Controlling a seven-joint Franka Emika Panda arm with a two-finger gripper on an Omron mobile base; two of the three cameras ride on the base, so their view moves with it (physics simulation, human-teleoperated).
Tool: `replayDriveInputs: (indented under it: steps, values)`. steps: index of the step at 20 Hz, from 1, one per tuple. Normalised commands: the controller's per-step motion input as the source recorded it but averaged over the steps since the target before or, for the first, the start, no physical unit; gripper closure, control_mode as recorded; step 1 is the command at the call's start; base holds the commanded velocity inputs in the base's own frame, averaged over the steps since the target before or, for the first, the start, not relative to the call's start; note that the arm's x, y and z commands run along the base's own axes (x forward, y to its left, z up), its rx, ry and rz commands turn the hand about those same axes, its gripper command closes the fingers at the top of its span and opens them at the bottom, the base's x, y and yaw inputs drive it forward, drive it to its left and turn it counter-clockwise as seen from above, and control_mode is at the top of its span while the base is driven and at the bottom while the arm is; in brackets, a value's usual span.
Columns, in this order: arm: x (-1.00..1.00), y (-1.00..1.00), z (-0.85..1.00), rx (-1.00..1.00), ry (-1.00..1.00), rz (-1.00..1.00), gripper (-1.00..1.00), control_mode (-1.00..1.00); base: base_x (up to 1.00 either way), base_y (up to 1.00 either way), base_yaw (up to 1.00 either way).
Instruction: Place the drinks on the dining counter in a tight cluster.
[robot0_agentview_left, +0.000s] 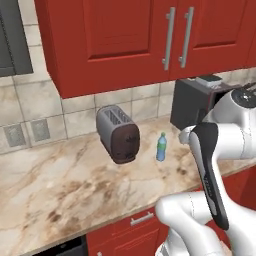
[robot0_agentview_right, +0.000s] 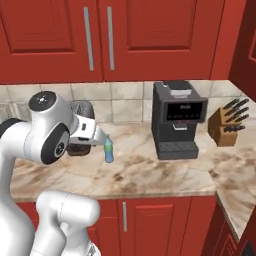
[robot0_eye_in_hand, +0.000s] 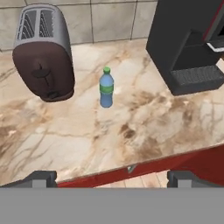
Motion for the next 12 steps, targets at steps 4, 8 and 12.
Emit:
replayDriveInputs:
  steps: [4, 8, 12]
  values:
    - [0.0, 0.0, 0.0, 0.0, 0.0, 0.0, -1.0, 1.0, 0.54, 0.0, 0.59]
    - [0.0, 0.0, 0.0, 0.0, 0.0, 0.0, -1.0, 1.0, 0.16, -0.08, 0.36]
    - [0.0, 0.0, 0.0, 0.0, 0.0, 0.0, -1.0, 1.0, 0.0, 0.0, 0.0]
